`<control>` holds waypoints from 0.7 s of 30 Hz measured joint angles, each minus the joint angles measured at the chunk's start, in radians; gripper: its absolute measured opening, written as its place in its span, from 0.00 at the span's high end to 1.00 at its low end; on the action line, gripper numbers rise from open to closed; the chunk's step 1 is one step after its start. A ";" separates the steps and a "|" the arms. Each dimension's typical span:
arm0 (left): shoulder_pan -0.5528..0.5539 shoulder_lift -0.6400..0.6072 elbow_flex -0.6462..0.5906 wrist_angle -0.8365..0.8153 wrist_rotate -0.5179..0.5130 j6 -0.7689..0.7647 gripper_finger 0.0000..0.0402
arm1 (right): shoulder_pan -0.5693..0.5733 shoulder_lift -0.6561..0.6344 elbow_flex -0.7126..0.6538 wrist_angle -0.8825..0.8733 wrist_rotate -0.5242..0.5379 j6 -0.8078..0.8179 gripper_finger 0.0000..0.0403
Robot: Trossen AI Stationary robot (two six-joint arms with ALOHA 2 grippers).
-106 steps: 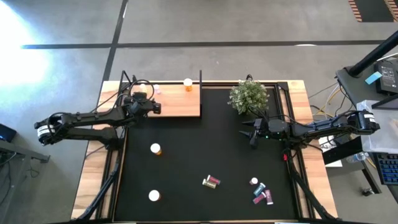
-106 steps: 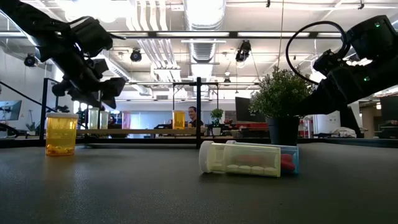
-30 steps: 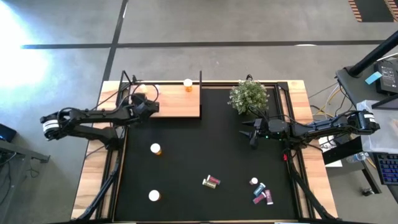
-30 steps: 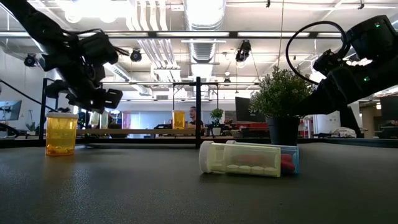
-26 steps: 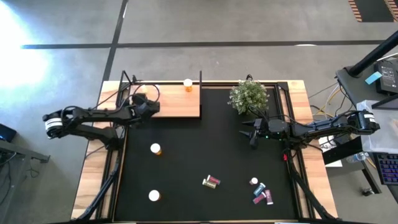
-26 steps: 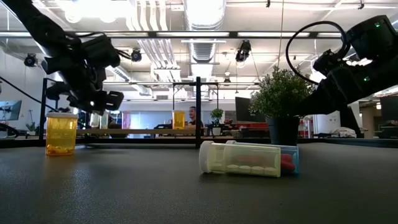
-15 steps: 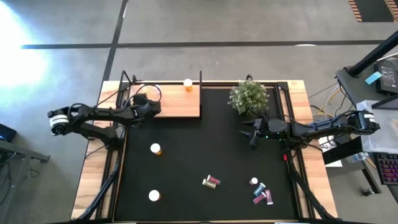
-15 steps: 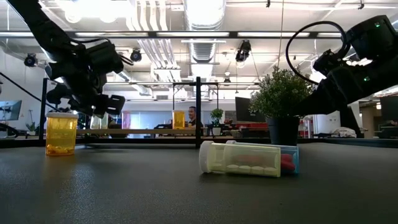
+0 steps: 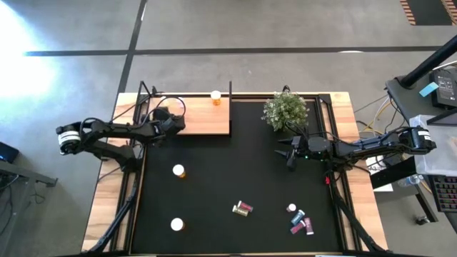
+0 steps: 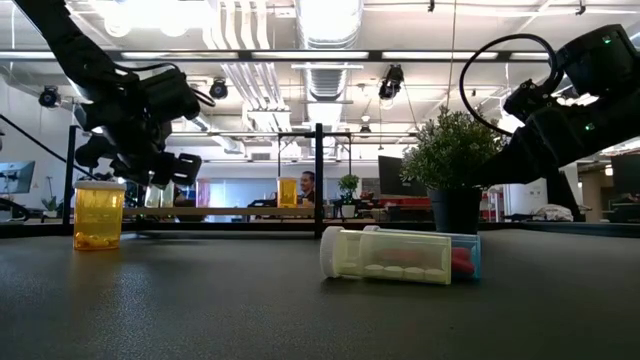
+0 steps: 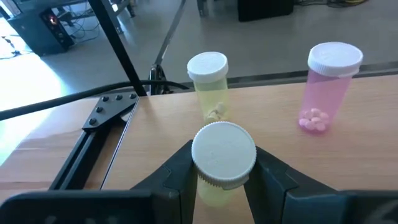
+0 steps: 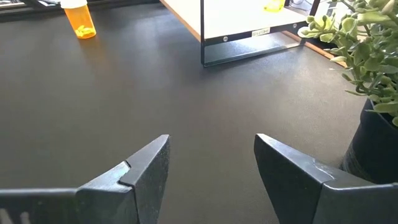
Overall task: Pick and place medicine bottles onto shelf by color
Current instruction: Put the bottom yellow medicine bottle on the shelf aligned with the other yellow medicine bottle
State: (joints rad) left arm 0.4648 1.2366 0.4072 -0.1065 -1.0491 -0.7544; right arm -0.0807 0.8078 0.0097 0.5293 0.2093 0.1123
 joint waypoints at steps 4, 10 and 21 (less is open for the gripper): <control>0.000 0.005 0.000 0.030 0.000 0.001 0.77 | 0.000 0.000 0.000 0.000 0.000 0.000 0.44; 0.000 0.005 0.000 0.031 -0.001 0.001 0.74 | 0.000 0.000 0.000 0.000 0.000 0.000 0.44; 0.009 0.005 0.000 0.039 -0.005 0.000 0.73 | 0.000 0.000 0.000 0.000 0.000 0.000 0.44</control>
State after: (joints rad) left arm 0.4742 1.2419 0.4076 -0.0678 -1.0538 -0.7541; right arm -0.0810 0.8075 0.0097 0.5293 0.2092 0.1123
